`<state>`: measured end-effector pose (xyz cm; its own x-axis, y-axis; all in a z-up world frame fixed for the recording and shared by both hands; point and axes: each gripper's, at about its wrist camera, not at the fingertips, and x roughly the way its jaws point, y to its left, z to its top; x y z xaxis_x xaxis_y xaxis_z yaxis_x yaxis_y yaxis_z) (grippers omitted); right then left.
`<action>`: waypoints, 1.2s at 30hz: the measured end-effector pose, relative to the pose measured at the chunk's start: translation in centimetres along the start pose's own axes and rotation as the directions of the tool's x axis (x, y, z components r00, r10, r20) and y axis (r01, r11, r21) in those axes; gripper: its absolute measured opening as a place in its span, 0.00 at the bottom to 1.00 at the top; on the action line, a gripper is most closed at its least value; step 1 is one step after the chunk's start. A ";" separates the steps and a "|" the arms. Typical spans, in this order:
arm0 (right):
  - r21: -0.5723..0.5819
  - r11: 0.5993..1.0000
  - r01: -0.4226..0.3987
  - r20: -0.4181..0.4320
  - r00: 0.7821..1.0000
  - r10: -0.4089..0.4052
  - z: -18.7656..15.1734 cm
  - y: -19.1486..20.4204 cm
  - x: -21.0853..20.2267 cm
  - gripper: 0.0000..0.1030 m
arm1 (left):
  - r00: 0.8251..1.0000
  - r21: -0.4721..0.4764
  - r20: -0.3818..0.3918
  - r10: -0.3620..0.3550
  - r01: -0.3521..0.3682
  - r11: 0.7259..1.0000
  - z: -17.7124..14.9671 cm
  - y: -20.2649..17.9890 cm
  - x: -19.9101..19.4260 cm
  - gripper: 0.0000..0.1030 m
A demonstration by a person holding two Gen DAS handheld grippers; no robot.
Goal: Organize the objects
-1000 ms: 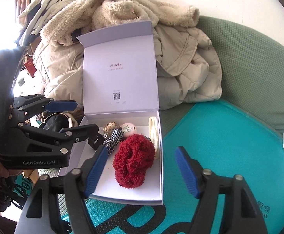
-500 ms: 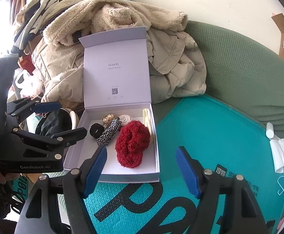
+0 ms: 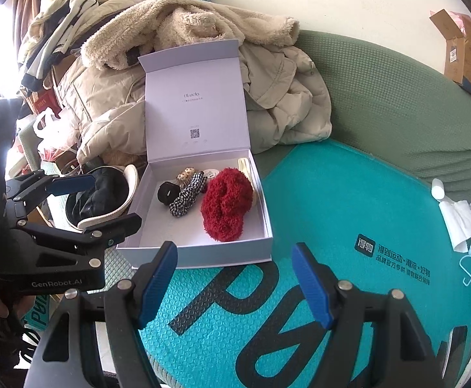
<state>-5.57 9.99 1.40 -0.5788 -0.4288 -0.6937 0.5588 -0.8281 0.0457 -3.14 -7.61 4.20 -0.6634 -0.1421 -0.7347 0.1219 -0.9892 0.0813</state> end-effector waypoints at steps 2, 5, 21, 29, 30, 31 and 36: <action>-0.002 1.000 0.002 0.004 1.000 -0.002 -0.5 0.2 -0.5 0.71 | 1.000 0.000 -0.008 -0.001 0.001 1.000 -0.7 -0.2 -0.3 0.83; -0.004 1.000 0.000 0.011 1.000 0.000 -1.0 0.4 -1.1 0.71 | 1.000 -0.012 -0.021 -0.010 0.009 1.000 -1.6 -0.2 -0.7 0.83; -0.008 1.000 0.001 0.003 1.000 -0.001 -2.7 1.0 -2.4 0.71 | 1.000 -0.029 -0.021 -0.010 0.009 1.000 -2.3 0.4 -2.6 0.83; -0.008 1.000 0.002 0.006 1.000 -0.002 -3.1 1.0 -3.0 0.71 | 0.999 -0.033 -0.040 -0.016 0.015 0.999 -1.9 0.4 -2.4 0.83; -0.008 1.000 0.002 0.006 1.000 -0.002 -3.2 1.0 -3.0 0.71 | 0.999 -0.030 -0.044 -0.014 0.013 0.999 -1.9 0.3 -2.3 0.83; -0.007 1.000 0.003 0.008 1.000 -0.003 -3.2 1.0 -3.1 0.71 | 0.999 -0.027 -0.045 -0.013 0.012 1.000 -1.8 0.3 -2.2 0.83; -0.003 1.000 0.012 0.011 1.000 -0.012 -3.3 0.9 -3.3 0.71 | 0.999 -0.018 -0.038 -0.013 0.013 1.000 -1.7 0.0 -2.2 0.83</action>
<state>-1.18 11.91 1.36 -0.5921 -0.4229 -0.6860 0.5534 -0.8321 0.0353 -0.38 -7.26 4.69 -0.6362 -0.1275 -0.7609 0.1266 -0.9901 0.0600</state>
